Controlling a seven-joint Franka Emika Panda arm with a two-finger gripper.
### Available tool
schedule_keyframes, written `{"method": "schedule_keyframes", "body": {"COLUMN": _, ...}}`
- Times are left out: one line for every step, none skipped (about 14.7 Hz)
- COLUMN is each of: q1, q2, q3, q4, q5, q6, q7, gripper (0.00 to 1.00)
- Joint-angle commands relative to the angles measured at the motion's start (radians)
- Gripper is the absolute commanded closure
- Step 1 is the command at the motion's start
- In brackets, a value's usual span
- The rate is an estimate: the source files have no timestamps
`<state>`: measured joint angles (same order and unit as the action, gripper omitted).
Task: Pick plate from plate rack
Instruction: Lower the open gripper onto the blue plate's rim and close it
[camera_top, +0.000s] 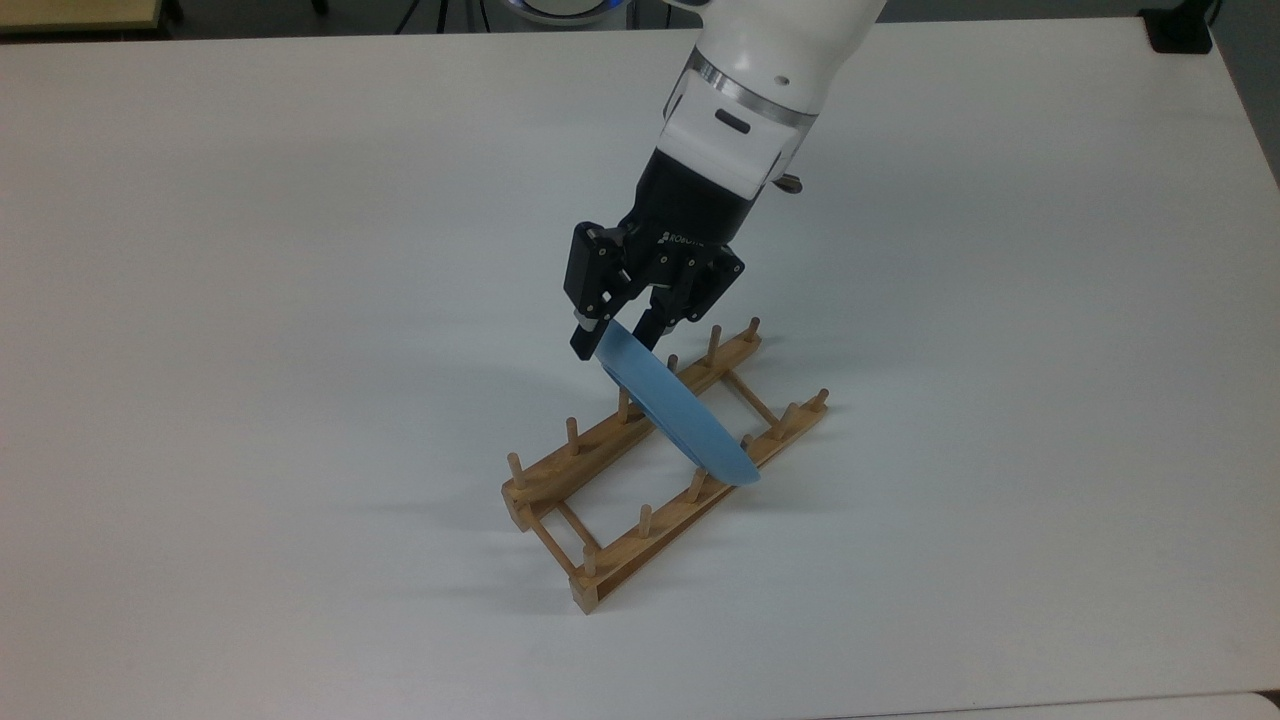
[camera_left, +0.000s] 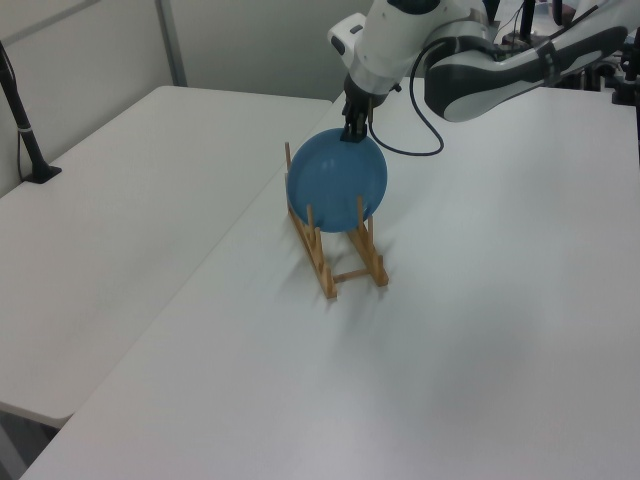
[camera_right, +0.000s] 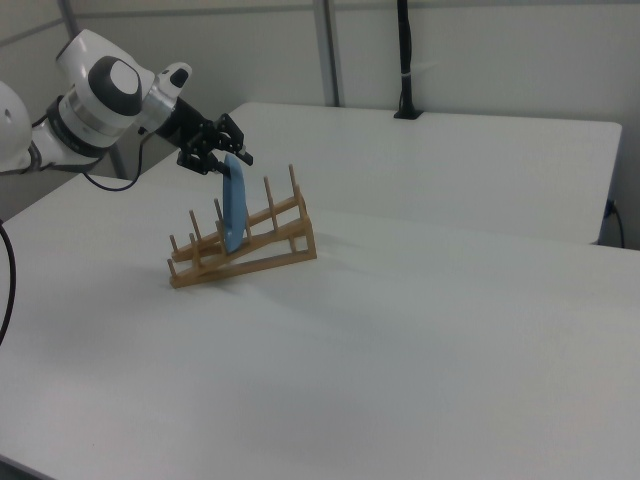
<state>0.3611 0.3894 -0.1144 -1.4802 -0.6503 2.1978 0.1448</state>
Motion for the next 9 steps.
{"method": "schedule_keyframes", "body": {"q1": 0.021, "q2": 0.0, "q3": -0.018, "q4": 0.003, "q5": -0.025, "q6": 0.011, "q7": 0.025, "gripper": 0.57}}
{"method": "schedule_keyframes", "body": {"q1": 0.022, "q2": 0.0, "q3": -0.018, "q4": 0.003, "q5": -0.025, "q6": 0.013, "q7": 0.025, "gripper": 0.7}}
{"method": "schedule_keyframes", "body": {"q1": 0.021, "q2": 0.0, "q3": -0.018, "q4": 0.003, "q5": -0.026, "q6": 0.014, "q7": 0.025, "gripper": 0.84}}
{"method": "schedule_keyframes", "body": {"q1": 0.022, "q2": 0.0, "q3": -0.016, "q4": 0.003, "q5": -0.028, "q6": 0.014, "q7": 0.025, "gripper": 0.93}}
{"method": "schedule_keyframes", "body": {"q1": 0.022, "q2": 0.0, "q3": -0.016, "q4": 0.003, "q5": -0.026, "q6": 0.02, "q7": 0.025, "gripper": 1.0}}
{"method": "schedule_keyframes", "body": {"q1": 0.024, "q2": 0.0, "q3": -0.016, "q4": 0.003, "q5": -0.028, "q6": 0.023, "q7": 0.025, "gripper": 1.0}}
{"method": "schedule_keyframes", "body": {"q1": 0.028, "q2": 0.0, "q3": -0.016, "q4": 0.001, "q5": -0.028, "q6": 0.025, "q7": 0.025, "gripper": 1.0}}
{"method": "schedule_keyframes", "body": {"q1": 0.032, "q2": 0.0, "q3": -0.016, "q4": 0.001, "q5": -0.029, "q6": 0.025, "q7": 0.025, "gripper": 1.0}}
{"method": "schedule_keyframes", "body": {"q1": 0.033, "q2": 0.0, "q3": -0.016, "q4": 0.001, "q5": -0.028, "q6": 0.025, "q7": 0.025, "gripper": 1.0}}
